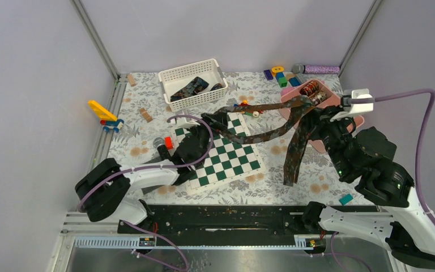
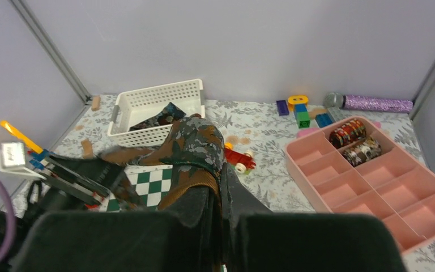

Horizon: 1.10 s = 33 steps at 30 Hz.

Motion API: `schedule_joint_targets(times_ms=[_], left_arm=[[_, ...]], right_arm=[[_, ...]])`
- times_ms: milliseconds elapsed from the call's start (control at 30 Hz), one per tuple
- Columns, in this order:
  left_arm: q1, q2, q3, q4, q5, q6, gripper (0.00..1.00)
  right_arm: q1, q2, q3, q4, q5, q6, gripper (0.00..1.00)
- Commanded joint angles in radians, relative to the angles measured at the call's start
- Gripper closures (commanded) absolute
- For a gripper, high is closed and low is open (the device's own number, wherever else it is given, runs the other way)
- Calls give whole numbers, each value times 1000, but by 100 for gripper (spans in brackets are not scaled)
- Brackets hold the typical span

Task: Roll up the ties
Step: Flatten out the tie at the center of the board.

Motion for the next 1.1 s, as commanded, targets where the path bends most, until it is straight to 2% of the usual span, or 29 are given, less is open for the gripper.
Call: schedule_joint_targets(times_ms=[0, 200, 433, 567, 733, 900, 1067], left_arm=[[69, -90, 16, 14, 57, 66, 12], [163, -169, 97, -54, 128, 130, 9], [281, -266, 294, -345, 326, 151, 11], [334, -296, 427, -517, 416, 171, 17], [377, -306, 584, -650, 500, 212, 25], [407, -276, 793, -807, 582, 230, 26], [425, -237, 928, -873, 658, 209, 27]], right_arm=[[5, -49, -54, 8, 65, 25, 100], [5, -106, -132, 8, 82, 42, 100], [5, -154, -248, 59, 120, 18, 100], [5, -167, -324, 139, 125, -22, 100], [5, -162, -394, 217, 128, -61, 100], [5, -144, -452, 265, 130, -61, 100], [5, -129, -505, 317, 116, -62, 100]])
